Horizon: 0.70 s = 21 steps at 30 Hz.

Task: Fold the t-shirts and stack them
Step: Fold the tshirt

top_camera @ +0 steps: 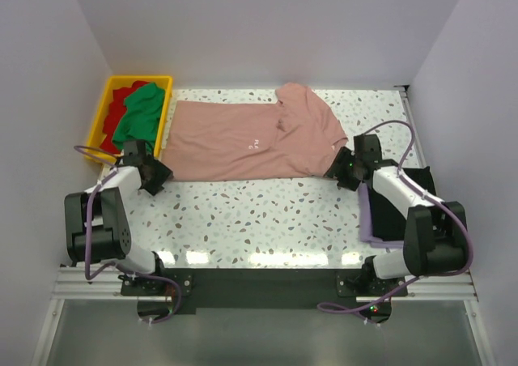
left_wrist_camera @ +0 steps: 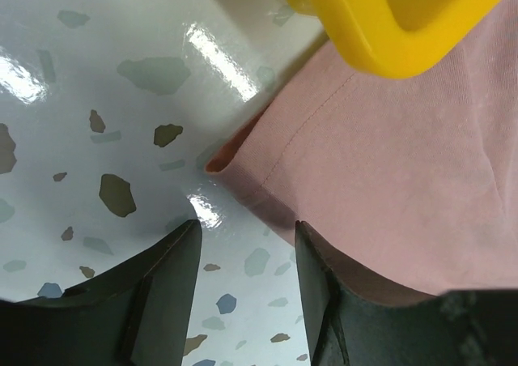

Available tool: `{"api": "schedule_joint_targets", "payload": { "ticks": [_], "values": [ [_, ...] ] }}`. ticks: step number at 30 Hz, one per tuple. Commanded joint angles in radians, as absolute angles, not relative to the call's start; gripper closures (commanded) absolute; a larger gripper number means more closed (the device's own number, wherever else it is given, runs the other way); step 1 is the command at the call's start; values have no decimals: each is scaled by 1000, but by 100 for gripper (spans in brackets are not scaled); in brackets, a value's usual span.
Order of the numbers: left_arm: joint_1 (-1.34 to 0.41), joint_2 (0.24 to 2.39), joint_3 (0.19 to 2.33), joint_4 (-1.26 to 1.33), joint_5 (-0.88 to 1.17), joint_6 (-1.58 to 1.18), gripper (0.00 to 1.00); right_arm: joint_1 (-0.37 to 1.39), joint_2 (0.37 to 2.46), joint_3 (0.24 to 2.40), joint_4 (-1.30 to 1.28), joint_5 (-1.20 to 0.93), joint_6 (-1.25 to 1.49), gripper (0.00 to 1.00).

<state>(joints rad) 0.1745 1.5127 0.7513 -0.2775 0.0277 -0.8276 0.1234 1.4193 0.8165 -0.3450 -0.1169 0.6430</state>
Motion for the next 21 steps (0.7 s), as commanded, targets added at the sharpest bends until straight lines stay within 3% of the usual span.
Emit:
{"api": "schedule_joint_targets", "payload": {
  "ticks": [1,16,21],
  "values": [
    [176,1539,779,-245,-28,-856,46,117,1391,796,-282,-52,661,43],
    [176,1571,813,-264,-110,-848,55,81,1502,787,-166,25,713,44],
    [178,1586,822,-270,-126,-847,56,71,1574,821,-135,12,735,50]
  ]
}}
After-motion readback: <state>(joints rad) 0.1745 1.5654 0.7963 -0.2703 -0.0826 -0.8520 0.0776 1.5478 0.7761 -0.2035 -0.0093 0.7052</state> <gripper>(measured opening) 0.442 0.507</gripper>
